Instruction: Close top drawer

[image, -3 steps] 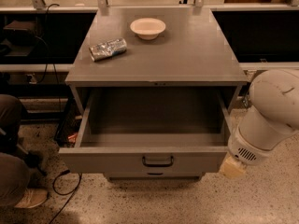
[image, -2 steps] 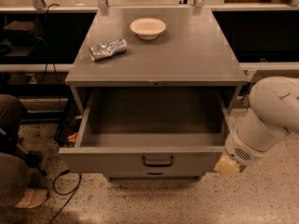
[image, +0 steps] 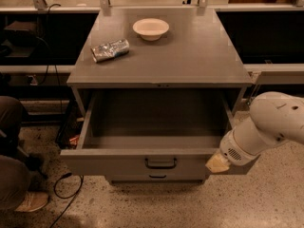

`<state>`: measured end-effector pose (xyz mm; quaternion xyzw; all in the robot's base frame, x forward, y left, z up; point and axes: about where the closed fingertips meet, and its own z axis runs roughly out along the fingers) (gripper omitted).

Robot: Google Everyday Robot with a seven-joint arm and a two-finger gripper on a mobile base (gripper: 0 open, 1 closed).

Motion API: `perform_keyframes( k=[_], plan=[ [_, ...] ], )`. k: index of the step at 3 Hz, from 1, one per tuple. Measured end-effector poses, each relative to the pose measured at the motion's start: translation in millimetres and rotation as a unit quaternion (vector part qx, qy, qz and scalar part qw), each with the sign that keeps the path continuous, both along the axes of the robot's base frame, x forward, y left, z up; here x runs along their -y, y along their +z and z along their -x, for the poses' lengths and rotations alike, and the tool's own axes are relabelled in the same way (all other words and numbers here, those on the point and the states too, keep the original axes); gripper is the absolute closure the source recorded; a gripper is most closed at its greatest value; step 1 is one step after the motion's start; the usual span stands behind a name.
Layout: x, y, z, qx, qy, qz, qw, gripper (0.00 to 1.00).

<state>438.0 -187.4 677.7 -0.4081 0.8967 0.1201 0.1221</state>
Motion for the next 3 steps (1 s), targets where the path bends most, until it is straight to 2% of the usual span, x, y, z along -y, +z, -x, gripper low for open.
perform_keyframes(
  k=[1,2,3],
  plan=[
    [-9.2,-8.0,-17.6,0.022,-0.014,-0.036,0.999,1.0],
    [-28.1,-5.4,-35.6,0.062,-0.015,-0.083,0.9945,1.0],
    [-28.1,-5.4,-35.6,0.062,-0.015,-0.083,0.9945,1.0]
  ],
)
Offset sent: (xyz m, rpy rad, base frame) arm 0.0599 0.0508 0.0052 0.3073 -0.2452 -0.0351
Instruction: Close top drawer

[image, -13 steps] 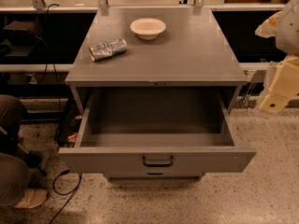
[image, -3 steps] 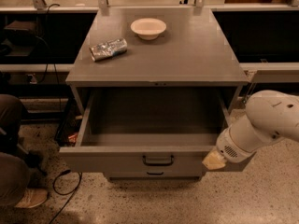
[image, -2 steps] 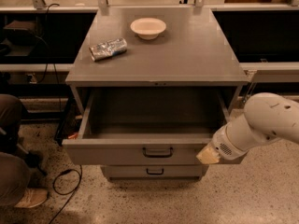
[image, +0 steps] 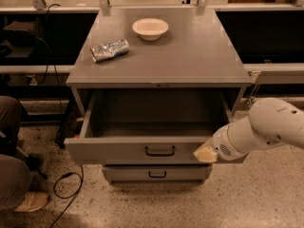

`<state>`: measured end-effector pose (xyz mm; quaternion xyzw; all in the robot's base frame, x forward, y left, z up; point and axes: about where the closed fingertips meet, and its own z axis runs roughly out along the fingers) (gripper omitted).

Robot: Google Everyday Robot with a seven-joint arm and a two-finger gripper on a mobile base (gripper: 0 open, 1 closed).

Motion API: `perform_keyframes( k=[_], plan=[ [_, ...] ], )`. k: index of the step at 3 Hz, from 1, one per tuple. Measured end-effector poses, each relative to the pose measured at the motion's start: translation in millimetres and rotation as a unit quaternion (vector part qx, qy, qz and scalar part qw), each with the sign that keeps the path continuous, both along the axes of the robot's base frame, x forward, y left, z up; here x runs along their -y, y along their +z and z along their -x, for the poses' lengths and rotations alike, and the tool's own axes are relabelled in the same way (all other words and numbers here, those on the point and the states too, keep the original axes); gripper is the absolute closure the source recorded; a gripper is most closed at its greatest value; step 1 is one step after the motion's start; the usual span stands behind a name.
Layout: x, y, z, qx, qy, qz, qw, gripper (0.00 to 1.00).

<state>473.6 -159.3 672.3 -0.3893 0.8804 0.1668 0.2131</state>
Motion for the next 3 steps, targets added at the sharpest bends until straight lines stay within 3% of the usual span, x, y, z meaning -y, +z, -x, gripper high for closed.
perform_keyframes(
  k=[1,2,3],
  plan=[
    [-6.3,-6.8,-24.0,0.022,0.001,-0.013,0.9997,1.0],
    [-6.7,-7.1,-25.2,0.023,0.001,-0.013,0.9996,1.0],
    [-25.1,-16.5,-68.3,0.057,0.006,-0.035,0.9978,1.0]
  ],
)
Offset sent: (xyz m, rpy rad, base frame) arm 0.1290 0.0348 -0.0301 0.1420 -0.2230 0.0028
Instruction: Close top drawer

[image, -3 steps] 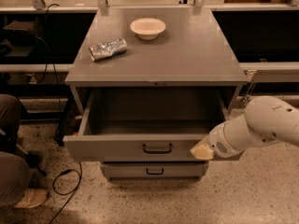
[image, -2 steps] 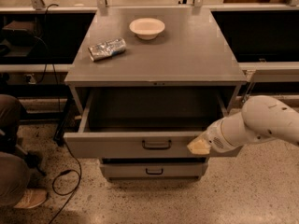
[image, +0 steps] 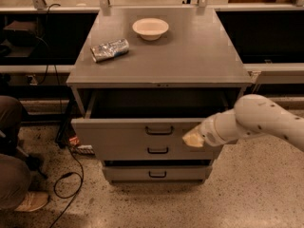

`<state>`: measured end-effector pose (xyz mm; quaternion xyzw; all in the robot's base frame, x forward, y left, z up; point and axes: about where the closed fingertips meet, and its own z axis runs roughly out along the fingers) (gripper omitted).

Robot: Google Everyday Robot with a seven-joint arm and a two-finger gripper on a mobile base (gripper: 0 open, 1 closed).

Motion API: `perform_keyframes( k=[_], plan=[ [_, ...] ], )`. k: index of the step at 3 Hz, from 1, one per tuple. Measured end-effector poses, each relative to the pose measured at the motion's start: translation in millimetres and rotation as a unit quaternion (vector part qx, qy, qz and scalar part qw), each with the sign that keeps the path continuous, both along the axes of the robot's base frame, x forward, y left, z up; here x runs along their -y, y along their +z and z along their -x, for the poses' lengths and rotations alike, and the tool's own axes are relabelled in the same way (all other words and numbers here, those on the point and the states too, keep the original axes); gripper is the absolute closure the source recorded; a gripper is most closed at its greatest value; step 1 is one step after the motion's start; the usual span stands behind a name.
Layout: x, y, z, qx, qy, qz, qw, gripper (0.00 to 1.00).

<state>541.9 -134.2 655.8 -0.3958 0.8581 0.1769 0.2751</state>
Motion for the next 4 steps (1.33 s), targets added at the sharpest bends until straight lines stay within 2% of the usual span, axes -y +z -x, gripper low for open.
perform_keyframes(
  k=[2,3,4],
  plan=[
    [-34.1,-8.4,-85.5,0.072,0.014,-0.021,0.9971,1.0],
    [-38.5,-9.5,-100.4,0.085,0.015,-0.021,0.996,1.0],
    [-40.0,-9.5,-97.4,0.085,0.015,-0.021,0.996,1.0]
  ],
)
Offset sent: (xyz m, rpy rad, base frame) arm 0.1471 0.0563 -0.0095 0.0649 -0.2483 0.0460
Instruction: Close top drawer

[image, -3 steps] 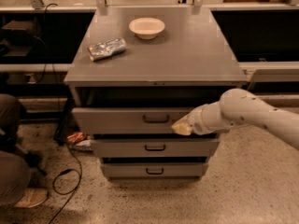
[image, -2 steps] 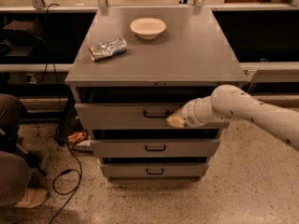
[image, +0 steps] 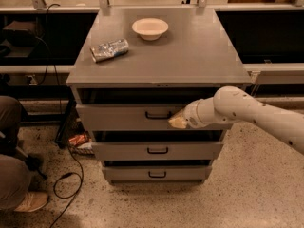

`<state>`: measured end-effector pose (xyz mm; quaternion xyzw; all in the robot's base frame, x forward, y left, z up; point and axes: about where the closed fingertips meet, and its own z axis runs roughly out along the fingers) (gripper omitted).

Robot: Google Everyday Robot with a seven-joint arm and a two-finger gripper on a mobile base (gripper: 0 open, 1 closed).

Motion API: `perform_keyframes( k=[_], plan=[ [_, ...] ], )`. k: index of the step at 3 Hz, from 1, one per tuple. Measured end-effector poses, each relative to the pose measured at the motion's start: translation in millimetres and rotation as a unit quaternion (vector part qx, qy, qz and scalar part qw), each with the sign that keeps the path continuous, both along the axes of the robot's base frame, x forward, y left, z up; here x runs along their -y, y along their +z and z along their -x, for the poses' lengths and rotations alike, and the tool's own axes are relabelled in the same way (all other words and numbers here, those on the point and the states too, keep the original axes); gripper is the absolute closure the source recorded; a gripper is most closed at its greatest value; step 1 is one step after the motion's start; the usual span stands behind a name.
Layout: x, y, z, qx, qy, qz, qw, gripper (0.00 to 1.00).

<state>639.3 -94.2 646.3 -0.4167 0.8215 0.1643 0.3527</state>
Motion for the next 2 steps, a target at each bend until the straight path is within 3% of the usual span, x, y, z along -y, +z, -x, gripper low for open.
perform_keyframes(
  k=[1,2],
  plan=[
    [25.1,6.9,26.8,-0.013,-0.019,0.016,0.9996,1.0],
    [61.7,14.9,69.0,-0.039,-0.052,0.034,0.9973,1.0]
  ],
)
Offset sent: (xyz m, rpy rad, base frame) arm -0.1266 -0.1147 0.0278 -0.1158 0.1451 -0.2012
